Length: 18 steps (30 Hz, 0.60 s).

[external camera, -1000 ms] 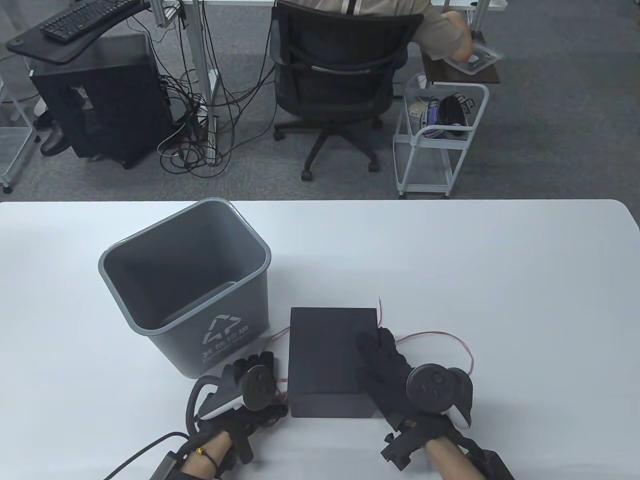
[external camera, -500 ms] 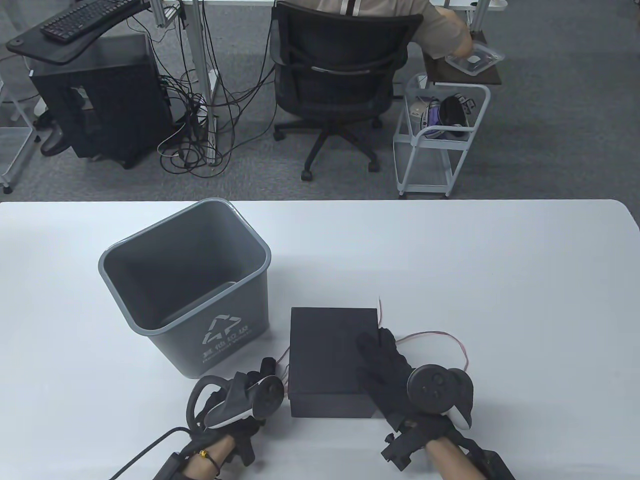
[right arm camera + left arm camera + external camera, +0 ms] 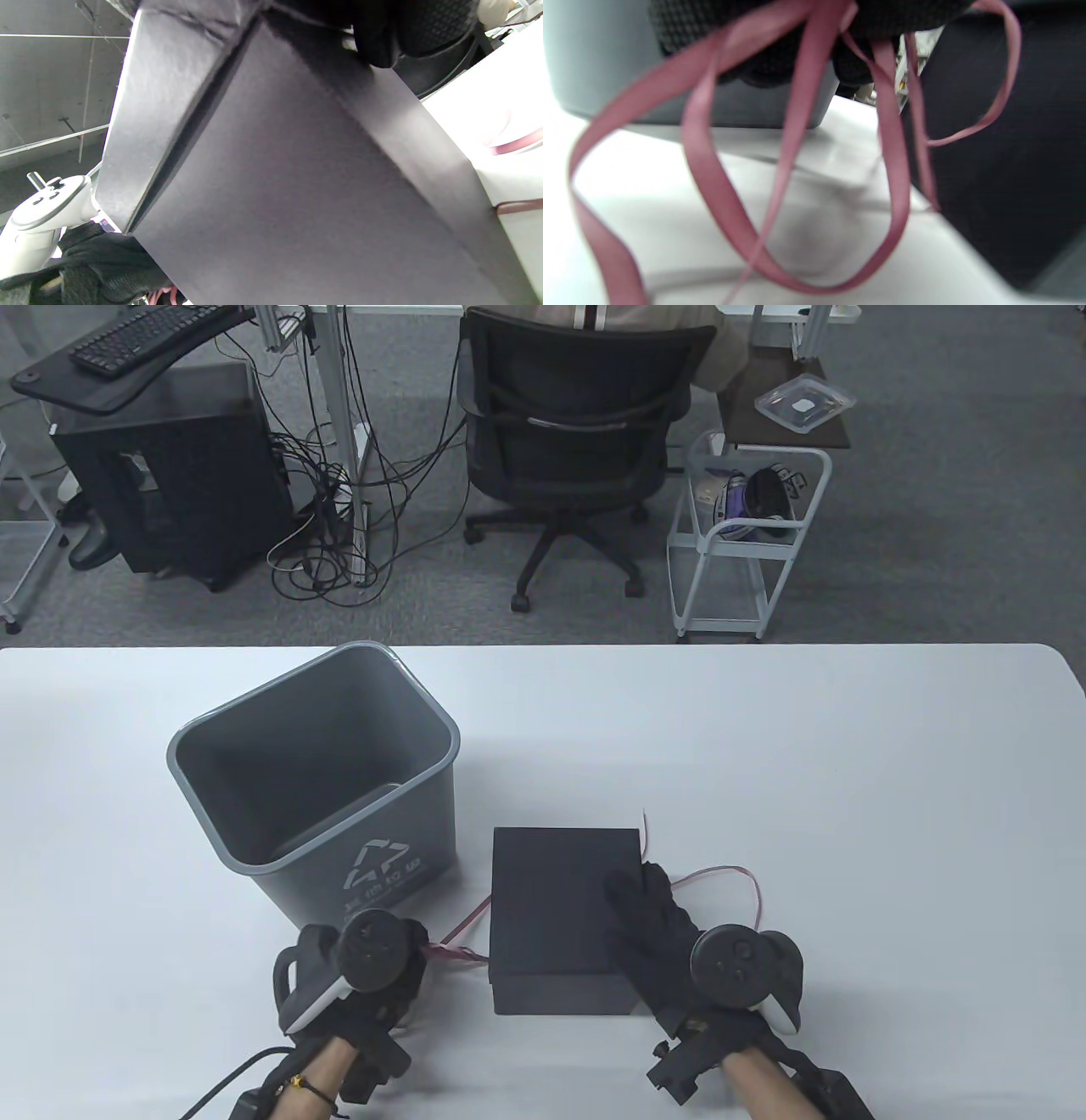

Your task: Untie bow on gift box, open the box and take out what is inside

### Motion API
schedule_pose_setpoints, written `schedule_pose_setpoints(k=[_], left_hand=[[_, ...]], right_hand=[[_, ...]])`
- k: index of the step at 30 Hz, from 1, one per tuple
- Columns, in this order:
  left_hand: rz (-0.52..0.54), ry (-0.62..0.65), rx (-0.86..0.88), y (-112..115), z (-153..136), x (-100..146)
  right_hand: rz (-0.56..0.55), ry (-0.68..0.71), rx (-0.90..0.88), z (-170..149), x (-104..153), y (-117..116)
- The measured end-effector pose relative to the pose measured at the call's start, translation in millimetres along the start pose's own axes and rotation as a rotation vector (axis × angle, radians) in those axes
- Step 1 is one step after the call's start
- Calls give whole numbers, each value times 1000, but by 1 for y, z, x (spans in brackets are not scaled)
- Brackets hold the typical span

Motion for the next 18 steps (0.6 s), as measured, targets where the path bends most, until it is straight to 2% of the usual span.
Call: schedule_pose_setpoints(k=[9,18], left_hand=[[108,131,517,-15,-9,7],[234,271,844,-27,-12,13]], right_hand=[[3,2,0,0,0,0],[5,4,2,0,0,-1]])
Point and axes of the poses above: the tracker on the back of each hand, its own z axis roughly to the thumb side, its own x axis roughly from the fingertips to the wrist, y = z × x, the point moved 2 cm from there along -x, roughly from the wrist to the fingertips, and after that the axes turned 2 degrees about -z, right-handed, at the moved point
